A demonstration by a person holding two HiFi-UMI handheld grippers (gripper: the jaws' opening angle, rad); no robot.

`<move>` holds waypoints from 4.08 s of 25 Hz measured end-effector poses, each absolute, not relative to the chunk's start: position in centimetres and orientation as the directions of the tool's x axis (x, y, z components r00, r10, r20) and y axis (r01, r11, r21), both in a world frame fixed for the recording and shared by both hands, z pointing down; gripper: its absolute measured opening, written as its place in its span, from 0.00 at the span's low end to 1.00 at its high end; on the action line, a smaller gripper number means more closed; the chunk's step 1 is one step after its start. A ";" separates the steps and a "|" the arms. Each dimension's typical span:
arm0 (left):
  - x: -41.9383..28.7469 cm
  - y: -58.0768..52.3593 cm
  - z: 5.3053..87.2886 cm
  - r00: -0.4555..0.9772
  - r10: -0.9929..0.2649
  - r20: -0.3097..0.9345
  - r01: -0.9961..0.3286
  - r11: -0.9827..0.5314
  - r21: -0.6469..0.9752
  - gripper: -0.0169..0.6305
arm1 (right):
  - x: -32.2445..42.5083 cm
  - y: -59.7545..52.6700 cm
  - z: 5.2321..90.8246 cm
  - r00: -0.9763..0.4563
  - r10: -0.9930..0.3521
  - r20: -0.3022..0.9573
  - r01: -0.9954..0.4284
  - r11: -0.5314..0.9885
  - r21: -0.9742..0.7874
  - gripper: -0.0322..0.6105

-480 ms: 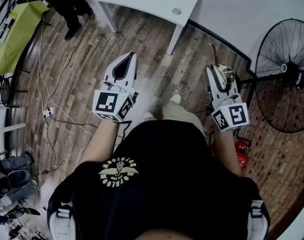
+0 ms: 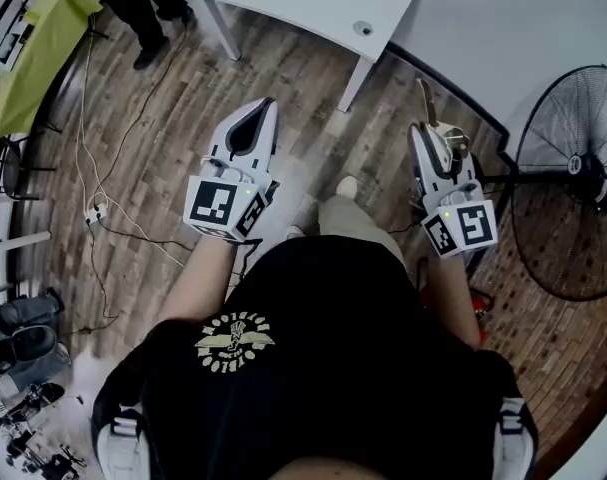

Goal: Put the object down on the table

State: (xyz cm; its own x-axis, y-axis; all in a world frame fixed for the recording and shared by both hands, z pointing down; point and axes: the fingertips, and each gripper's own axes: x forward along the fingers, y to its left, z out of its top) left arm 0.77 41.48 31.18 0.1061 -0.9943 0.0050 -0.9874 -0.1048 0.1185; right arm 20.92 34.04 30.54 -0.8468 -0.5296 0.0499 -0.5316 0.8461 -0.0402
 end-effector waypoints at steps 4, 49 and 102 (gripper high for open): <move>0.3 38.9 32.2 0.092 -0.996 0.021 -0.986 -0.088 0.139 0.04 | 19.9 31.4 30.7 -0.862 -0.503 0.060 -0.506 0.862 -0.031 0.19; 0.6 19.0 32.2 -0.073 -0.995 0.068 -0.991 0.080 0.110 0.04 | 19.7 8.4 31.3 -0.934 -0.355 0.043 -0.357 0.930 -0.082 0.19; -24.2 4.6 32.2 0.100 -0.993 0.056 -0.984 -0.090 0.153 0.04 | -7.0 -2.1 30.0 -0.904 -0.415 0.105 -0.424 0.901 -0.090 0.19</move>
